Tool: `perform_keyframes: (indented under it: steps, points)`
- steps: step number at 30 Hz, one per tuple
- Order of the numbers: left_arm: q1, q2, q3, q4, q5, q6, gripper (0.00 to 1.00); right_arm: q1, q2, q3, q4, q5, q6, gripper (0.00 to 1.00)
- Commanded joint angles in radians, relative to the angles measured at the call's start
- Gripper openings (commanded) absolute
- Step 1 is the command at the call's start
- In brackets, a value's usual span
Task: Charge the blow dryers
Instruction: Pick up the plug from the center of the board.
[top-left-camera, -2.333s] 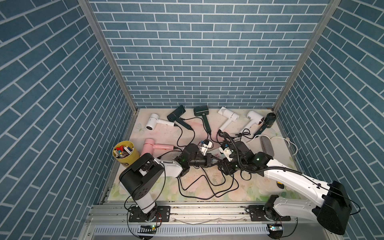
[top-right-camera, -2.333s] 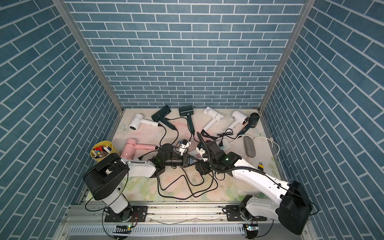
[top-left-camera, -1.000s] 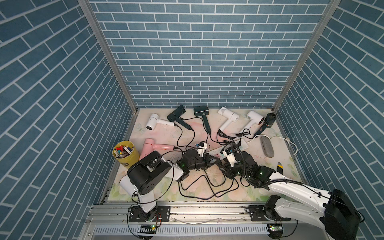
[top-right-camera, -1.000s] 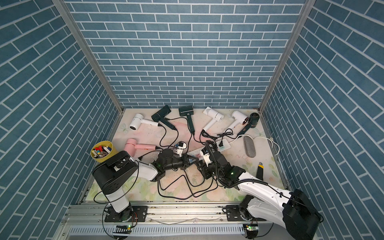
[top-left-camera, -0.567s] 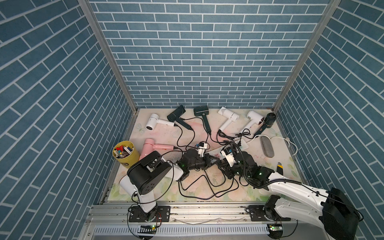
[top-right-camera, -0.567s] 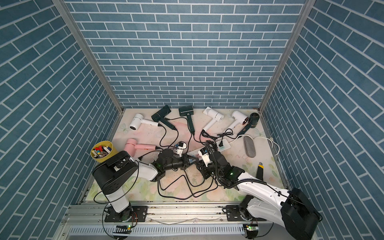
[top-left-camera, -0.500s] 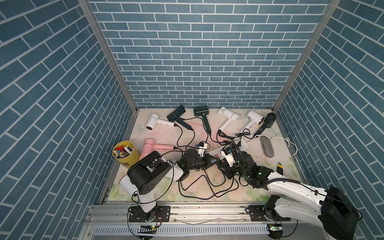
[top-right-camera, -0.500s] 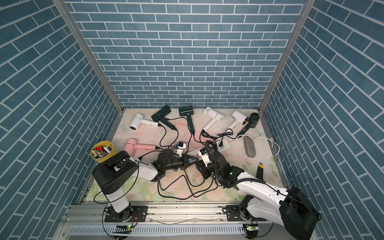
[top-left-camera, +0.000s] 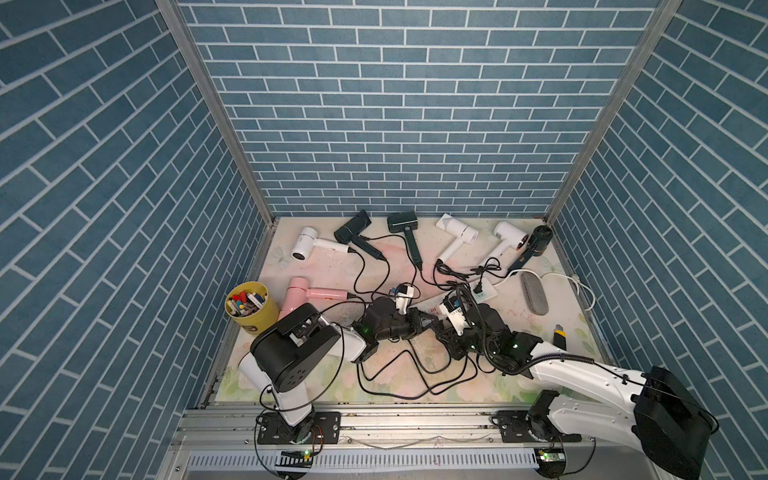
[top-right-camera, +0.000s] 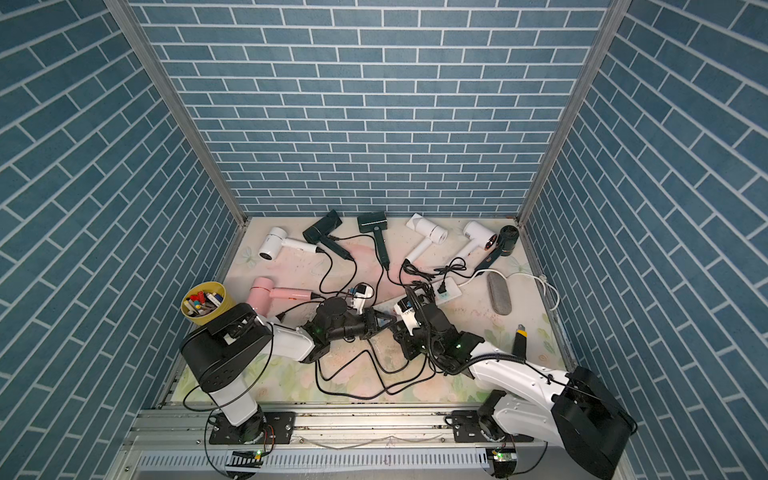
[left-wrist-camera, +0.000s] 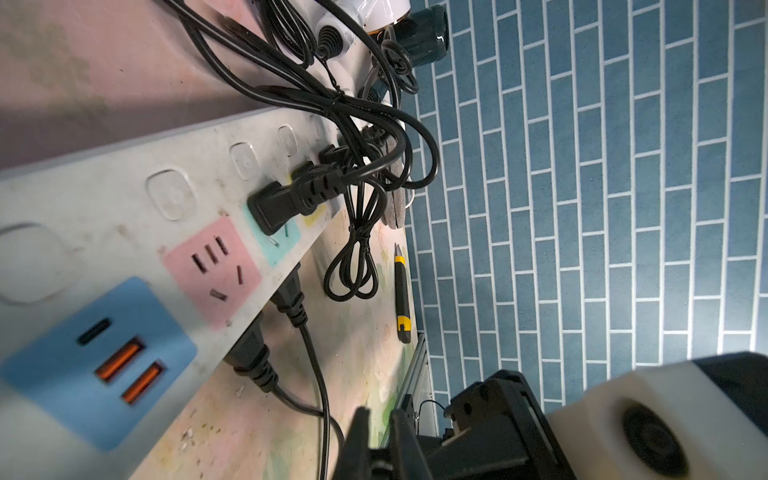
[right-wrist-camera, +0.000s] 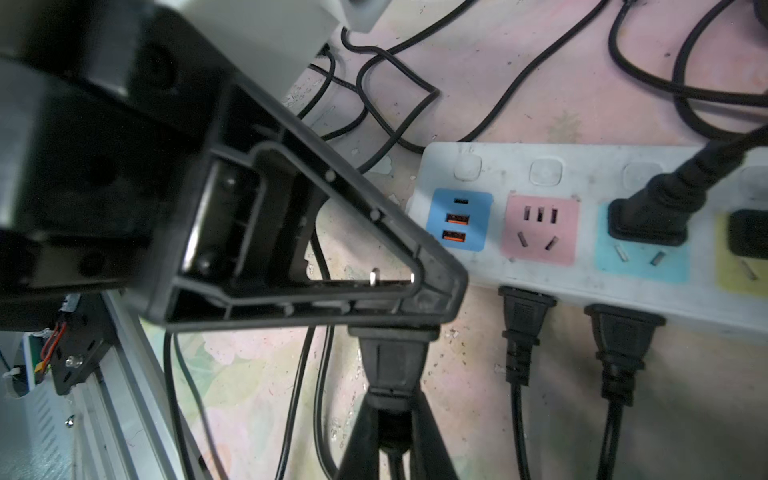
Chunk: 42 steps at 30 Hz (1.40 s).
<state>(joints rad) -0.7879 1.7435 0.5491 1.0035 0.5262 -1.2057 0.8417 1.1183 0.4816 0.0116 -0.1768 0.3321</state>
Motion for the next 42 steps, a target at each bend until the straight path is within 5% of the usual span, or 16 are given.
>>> perform_keyframes:
  steps: [1, 6, 10, 18, 25, 42]
  points:
    - [-0.004, -0.044, 0.003, -0.077, -0.01, 0.05, 0.28, 0.0, -0.031, 0.041, -0.106, 0.096, -0.051, 0.0]
    - [0.033, -0.166, 0.024, -0.339, -0.048, 0.189, 0.48, -0.019, -0.041, 0.117, -0.409, 0.321, -0.017, 0.0]
    - [0.037, -0.279, 0.143, -0.778, -0.148, 0.392, 0.54, -0.072, -0.082, 0.09, -0.452, 0.289, 0.049, 0.0]
    - [0.019, -0.296, 0.345, -1.193, -0.37, 0.691, 0.71, -0.175, -0.021, 0.082, -0.451, 0.195, 0.075, 0.0]
    - [-0.031, -0.19, 0.461, -1.301, -0.525, 0.985, 0.85, -0.223, 0.089, 0.105, -0.419, 0.094, 0.046, 0.0]
    - [-0.025, 0.164, 0.762, -1.457, -0.387, 1.459, 0.89, -0.332, 0.126, 0.128, -0.392, -0.088, -0.005, 0.0]
